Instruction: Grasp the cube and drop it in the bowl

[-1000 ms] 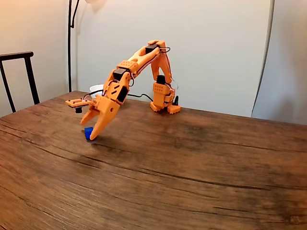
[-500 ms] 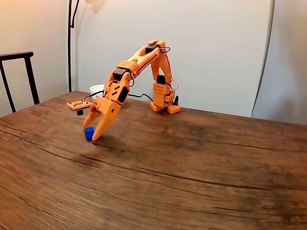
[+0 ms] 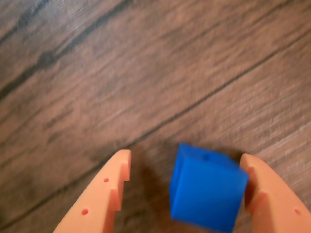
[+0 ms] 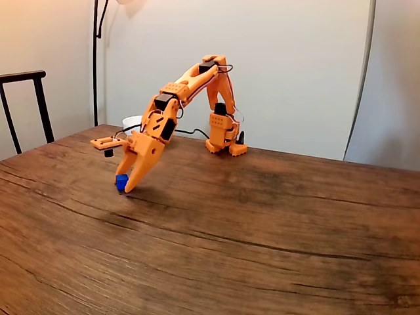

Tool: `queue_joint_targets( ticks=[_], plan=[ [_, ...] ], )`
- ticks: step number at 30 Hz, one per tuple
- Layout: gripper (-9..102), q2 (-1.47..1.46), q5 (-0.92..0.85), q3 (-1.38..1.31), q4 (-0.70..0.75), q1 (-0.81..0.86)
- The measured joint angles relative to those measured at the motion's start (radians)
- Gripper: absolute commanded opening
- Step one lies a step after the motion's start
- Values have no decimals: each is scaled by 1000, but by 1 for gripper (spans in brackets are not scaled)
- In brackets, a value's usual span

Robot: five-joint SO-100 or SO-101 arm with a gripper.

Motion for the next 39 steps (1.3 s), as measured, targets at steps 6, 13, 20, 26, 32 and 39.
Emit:
queue_joint_targets(
  ticks=[6,13,20,26,32,39],
  plan=[
    [26,-48,5,-52,5,2],
    [26,-61,6,-61,5,3],
    [26,-61,6,-71,46,0],
    [26,-75,55,-181,241,-6],
    [26,-81,77,-255,374,-8],
    [26,-81,77,-256,382,-8]
  ],
)
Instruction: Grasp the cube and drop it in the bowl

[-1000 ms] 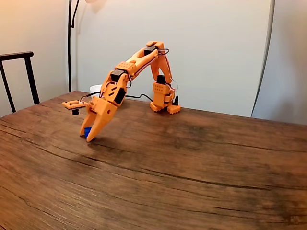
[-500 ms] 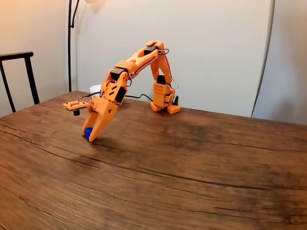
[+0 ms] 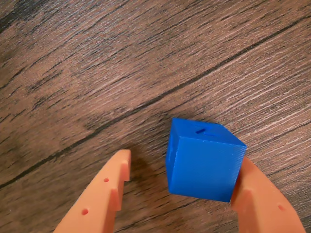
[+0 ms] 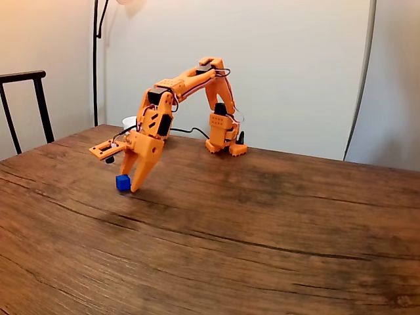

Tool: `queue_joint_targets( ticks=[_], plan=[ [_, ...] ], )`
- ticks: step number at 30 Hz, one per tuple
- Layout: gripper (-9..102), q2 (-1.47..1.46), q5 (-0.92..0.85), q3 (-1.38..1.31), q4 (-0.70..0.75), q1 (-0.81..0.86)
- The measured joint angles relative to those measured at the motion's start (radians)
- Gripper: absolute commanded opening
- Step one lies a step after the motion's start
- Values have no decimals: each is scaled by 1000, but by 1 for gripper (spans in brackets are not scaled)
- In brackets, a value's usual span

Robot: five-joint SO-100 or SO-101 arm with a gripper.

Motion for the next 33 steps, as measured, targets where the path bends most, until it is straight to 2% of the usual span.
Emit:
queue_joint_targets(
  ticks=[8,13,16,33],
  plan=[
    [24,0,0,0,0,0],
    [12,0,-2,0,2,3],
    [9,0,-3,0,2,8],
    [8,0,-3,-8,3,9]
  ],
)
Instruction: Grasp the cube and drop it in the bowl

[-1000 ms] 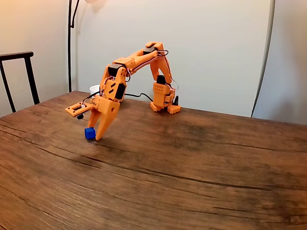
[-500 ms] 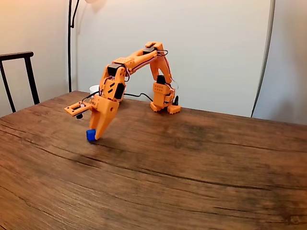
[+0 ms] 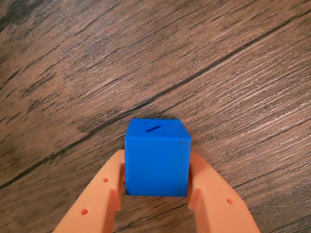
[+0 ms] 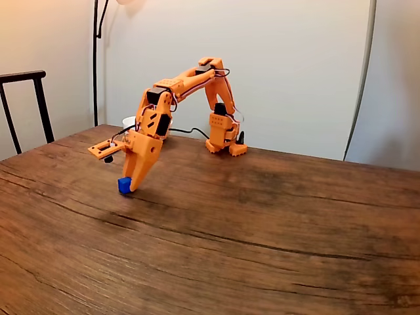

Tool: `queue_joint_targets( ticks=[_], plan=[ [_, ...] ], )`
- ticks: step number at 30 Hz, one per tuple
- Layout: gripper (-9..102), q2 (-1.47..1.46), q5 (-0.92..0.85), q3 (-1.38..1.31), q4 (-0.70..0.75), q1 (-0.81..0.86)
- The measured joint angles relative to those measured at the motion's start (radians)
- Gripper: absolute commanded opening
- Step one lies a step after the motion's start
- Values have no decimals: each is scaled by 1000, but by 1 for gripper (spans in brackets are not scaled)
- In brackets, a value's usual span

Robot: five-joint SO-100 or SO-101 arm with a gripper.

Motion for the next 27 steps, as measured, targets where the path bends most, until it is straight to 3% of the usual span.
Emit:
queue_joint_targets(
  ticks=[13,27],
  plan=[
    [8,-3,55,-101,23,0],
    [8,-5,107,-514,486,20]
  ],
)
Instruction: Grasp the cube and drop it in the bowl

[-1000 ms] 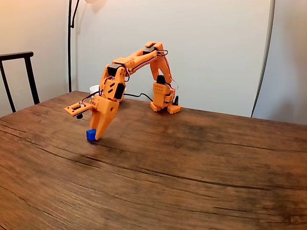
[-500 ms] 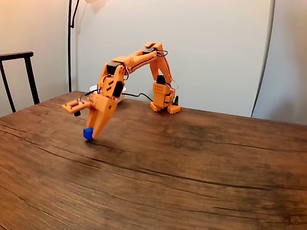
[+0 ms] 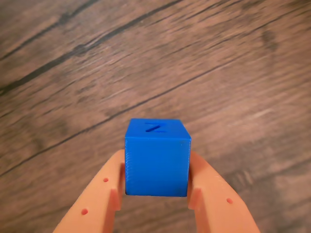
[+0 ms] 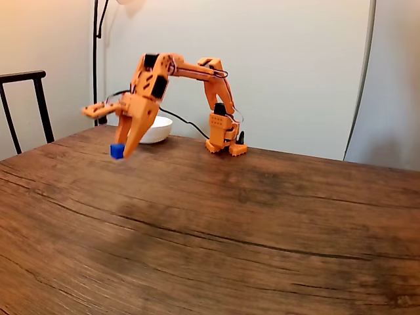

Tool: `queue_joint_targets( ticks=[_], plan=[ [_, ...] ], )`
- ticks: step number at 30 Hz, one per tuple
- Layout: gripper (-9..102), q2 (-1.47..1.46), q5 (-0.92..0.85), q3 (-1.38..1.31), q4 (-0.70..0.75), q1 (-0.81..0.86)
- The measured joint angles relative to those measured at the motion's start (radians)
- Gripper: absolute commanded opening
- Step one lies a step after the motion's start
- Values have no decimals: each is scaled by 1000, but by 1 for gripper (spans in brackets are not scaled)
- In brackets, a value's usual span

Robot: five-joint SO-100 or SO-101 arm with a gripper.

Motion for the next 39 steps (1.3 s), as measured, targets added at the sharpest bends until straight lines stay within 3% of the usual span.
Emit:
queue_joint_targets(
  ticks=[15,30,39],
  plan=[
    [8,0,5,-374,417,48],
    [8,169,213,-433,419,245],
    [8,451,258,-112,419,397]
  ],
)
